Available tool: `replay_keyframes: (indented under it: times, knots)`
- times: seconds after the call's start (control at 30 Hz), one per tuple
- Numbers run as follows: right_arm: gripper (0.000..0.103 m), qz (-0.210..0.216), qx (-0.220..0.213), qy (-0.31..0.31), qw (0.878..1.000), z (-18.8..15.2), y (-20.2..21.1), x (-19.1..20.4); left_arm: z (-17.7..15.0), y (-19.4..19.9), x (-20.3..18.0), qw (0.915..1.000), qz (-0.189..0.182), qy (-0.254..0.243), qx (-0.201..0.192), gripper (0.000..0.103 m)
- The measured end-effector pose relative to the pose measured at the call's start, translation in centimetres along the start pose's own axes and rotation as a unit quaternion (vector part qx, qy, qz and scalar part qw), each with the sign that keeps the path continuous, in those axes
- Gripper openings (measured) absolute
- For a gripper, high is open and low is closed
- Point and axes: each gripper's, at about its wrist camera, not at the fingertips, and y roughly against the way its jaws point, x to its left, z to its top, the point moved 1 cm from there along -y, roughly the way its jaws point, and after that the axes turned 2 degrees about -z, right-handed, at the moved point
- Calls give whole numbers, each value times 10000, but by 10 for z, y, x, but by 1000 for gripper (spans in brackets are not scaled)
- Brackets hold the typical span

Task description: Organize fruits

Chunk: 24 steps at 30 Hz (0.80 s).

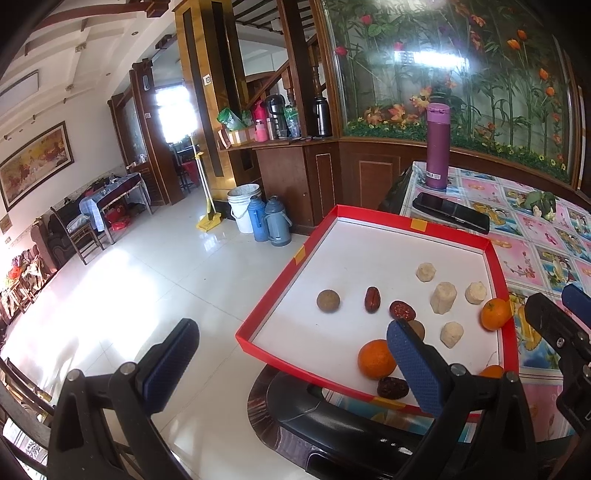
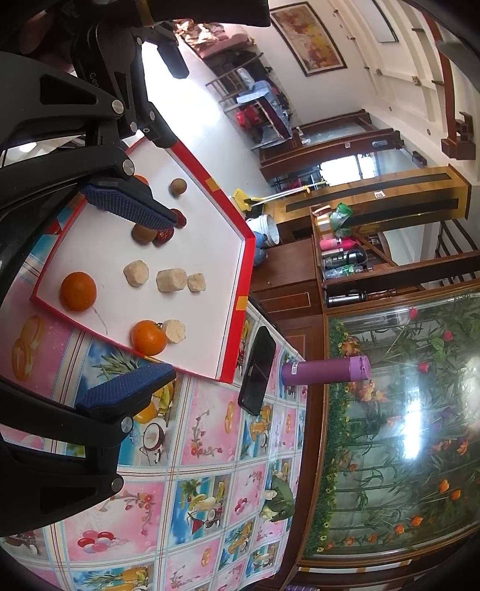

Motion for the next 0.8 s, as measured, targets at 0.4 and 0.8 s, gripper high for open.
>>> replay_keyframes:
  times: [0.4,0.8]
  knots:
    - [74,-12,93,38,9999,-4,-5,4,-4,-6,2,9999,-120,-37,66,103]
    - [74,-19,58,152,9999,-3,-8,15,-3,-11,7,9999,-87,-12,89,103]
